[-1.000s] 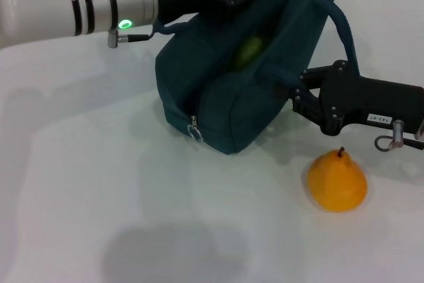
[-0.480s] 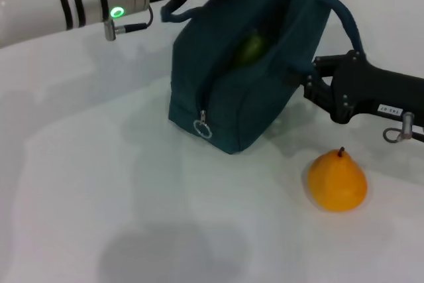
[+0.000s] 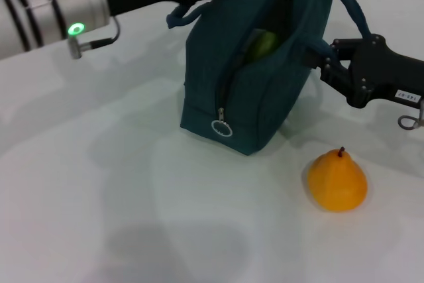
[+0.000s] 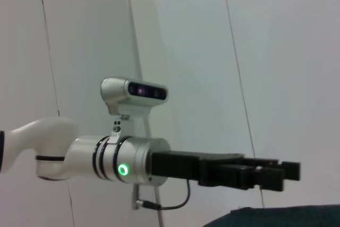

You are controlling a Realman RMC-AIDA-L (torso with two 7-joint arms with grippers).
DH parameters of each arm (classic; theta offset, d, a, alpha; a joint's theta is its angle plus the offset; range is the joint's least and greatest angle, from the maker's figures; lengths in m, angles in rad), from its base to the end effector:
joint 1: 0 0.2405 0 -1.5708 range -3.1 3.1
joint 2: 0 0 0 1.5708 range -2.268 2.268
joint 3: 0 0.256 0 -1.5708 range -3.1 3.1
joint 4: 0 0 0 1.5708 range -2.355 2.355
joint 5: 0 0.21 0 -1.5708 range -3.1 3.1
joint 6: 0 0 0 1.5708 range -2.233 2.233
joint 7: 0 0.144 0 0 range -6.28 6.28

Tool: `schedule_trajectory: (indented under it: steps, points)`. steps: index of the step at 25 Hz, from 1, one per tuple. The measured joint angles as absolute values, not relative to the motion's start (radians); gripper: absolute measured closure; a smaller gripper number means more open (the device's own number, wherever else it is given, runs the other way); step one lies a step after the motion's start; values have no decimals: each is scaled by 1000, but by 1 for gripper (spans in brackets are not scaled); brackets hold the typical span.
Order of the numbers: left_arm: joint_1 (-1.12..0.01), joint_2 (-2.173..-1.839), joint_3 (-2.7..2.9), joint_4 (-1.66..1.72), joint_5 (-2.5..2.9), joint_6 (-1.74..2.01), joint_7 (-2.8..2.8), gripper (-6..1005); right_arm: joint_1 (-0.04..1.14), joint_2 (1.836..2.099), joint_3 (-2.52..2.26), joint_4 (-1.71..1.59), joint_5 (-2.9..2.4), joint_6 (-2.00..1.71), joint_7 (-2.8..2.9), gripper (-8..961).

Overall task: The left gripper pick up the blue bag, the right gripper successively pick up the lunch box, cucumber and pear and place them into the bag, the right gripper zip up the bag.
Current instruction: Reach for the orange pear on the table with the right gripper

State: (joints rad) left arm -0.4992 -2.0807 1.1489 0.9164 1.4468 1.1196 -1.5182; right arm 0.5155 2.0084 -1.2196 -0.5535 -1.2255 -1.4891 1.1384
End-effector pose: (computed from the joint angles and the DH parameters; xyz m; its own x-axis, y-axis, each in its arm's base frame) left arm -0.1791 0.3927 0.0192 0.7154 0.1525 0.6819 0.4916 -0.8034 -0.3361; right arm 0.2076 0.3414 -0.0028 0.6706 -0.0693 -0.7386 -0.2974 -0.9372 -0.1821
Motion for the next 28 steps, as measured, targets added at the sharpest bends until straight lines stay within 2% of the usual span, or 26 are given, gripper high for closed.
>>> schedule_trajectory:
  steps: [11, 22, 28]
  points:
    - [-469, -2081, 1138, 907, 1457, 1152, -1561, 125, 520, 2010, -1220, -551, -1235, -1478, 1141, 887]
    - [-559, -2079, 1141, 824, 1506, 1203, -1598, 127, 519, 2009, -1221, -547, -1234, -1480, 1134, 888]
    - [-589, -2080, 1138, 778, 1511, 1153, -1603, 182, 518, 2009, -1221, -546, -1235, -1481, 1134, 888]
